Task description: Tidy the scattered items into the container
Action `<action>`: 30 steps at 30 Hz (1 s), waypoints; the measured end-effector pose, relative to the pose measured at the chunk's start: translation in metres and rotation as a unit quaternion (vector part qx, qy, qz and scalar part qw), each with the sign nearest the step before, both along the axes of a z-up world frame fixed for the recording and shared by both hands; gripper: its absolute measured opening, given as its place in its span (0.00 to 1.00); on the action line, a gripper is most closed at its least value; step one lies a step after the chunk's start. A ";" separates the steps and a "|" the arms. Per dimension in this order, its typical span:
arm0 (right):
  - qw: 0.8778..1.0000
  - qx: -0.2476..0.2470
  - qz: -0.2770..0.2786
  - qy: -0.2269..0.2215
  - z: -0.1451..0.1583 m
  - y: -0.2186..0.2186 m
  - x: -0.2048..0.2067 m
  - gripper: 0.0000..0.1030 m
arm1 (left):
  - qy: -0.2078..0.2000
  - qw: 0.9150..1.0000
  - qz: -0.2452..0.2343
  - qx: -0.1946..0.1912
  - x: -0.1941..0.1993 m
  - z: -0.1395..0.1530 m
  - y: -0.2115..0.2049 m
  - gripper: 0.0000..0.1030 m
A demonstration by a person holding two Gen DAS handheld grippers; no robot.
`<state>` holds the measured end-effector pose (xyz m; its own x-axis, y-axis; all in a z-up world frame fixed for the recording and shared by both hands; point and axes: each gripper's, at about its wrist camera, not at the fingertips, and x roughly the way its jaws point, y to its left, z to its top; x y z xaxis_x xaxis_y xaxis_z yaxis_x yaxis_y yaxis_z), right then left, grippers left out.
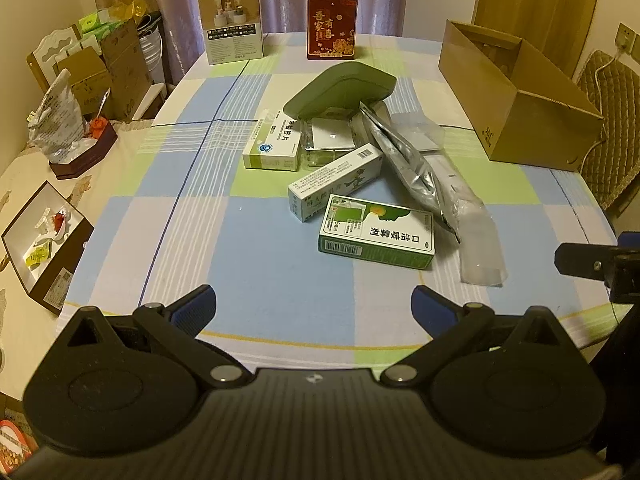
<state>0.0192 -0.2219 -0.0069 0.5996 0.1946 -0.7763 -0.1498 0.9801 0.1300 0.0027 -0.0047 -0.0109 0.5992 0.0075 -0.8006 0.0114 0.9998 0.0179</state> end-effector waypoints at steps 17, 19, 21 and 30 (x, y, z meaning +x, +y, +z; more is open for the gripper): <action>1.000 0.009 0.015 -0.003 -0.019 -0.006 0.012 1.00 | -0.014 1.000 -0.017 0.000 0.014 0.005 0.002 0.99; 1.000 0.006 0.016 -0.002 -0.026 -0.006 0.014 1.00 | -0.013 1.000 -0.022 0.005 0.019 0.003 0.001 0.99; 1.000 0.005 0.016 -0.003 -0.033 -0.006 0.017 1.00 | -0.013 0.999 -0.029 0.006 0.025 0.001 0.000 0.99; 0.989 -0.049 0.137 0.000 -0.066 -0.001 0.037 1.00 | -0.017 0.994 -0.108 0.019 0.060 -0.011 -0.003 0.99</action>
<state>0.0561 -0.2227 -0.0727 0.5349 0.2730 -0.7996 -0.4108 0.9110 0.0363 0.0629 -0.0075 -0.0220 0.6169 -0.0944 -0.7814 0.2240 0.9728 0.0593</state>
